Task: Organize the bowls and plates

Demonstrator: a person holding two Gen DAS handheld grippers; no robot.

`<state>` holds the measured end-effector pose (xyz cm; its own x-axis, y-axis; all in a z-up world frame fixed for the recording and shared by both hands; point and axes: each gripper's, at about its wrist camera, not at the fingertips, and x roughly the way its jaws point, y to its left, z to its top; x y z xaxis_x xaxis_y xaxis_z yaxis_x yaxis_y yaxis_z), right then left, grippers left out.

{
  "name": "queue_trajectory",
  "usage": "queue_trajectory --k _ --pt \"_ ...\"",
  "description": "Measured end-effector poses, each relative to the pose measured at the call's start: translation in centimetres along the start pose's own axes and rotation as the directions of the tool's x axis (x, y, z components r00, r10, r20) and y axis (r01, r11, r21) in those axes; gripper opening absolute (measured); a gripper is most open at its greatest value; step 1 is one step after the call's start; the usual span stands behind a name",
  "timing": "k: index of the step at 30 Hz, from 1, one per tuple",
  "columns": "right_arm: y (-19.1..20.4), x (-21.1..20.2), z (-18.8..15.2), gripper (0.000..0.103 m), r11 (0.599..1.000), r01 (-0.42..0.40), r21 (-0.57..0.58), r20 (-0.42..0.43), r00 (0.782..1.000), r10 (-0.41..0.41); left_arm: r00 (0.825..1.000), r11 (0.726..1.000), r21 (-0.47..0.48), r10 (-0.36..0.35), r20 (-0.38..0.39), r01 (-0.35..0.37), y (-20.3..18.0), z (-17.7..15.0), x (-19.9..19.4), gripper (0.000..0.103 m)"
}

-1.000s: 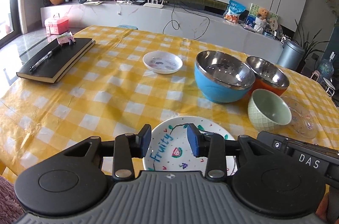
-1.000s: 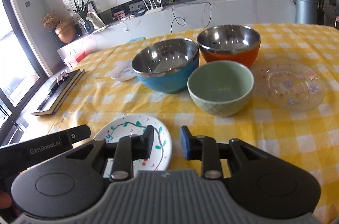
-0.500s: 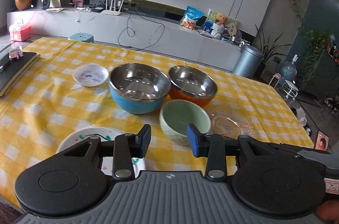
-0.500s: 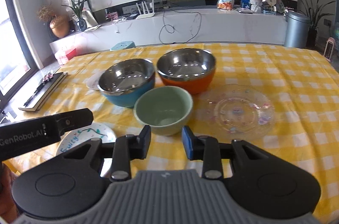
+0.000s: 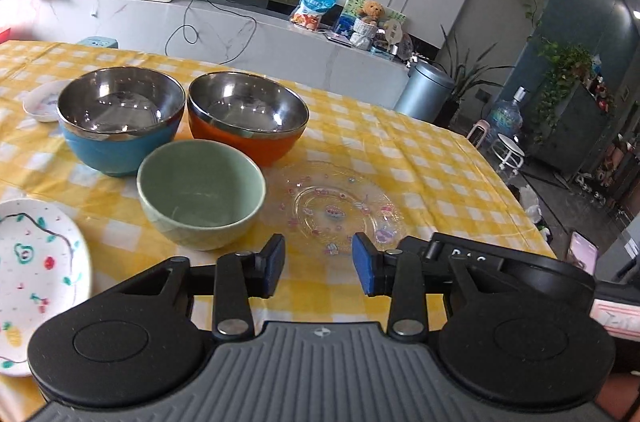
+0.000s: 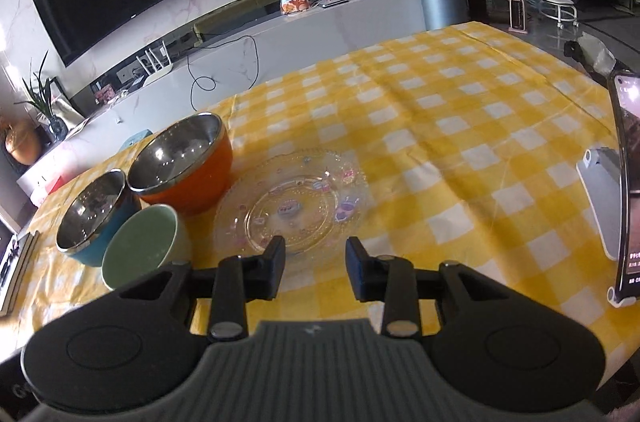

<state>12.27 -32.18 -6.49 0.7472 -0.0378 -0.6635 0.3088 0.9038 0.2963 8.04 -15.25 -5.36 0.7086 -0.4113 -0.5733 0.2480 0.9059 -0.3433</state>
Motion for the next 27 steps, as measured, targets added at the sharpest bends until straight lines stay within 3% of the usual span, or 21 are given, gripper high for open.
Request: queue_trajectory --k 10,17,21,27 --pt "-2.2 2.9 0.8 0.031 0.994 0.036 0.102 0.005 0.999 -0.037 0.999 0.998 -0.058 0.035 -0.033 -0.037 -0.3 0.2 4.0 0.042" --pt "-3.6 5.2 0.2 0.022 0.976 0.042 0.214 -0.073 0.997 -0.027 0.997 0.996 -0.067 0.061 -0.056 -0.065 -0.5 -0.1 5.7 0.042" --pt "-3.3 5.6 0.3 0.02 0.978 0.053 0.2 -0.069 0.997 -0.04 0.995 0.995 -0.06 0.08 -0.053 -0.083 -0.3 -0.1 6.0 0.041" --pt "-3.1 5.9 0.3 0.011 0.976 0.035 0.213 -0.07 0.997 -0.02 0.992 0.992 -0.081 0.089 -0.093 -0.096 0.4 -0.1 6.8 0.023"
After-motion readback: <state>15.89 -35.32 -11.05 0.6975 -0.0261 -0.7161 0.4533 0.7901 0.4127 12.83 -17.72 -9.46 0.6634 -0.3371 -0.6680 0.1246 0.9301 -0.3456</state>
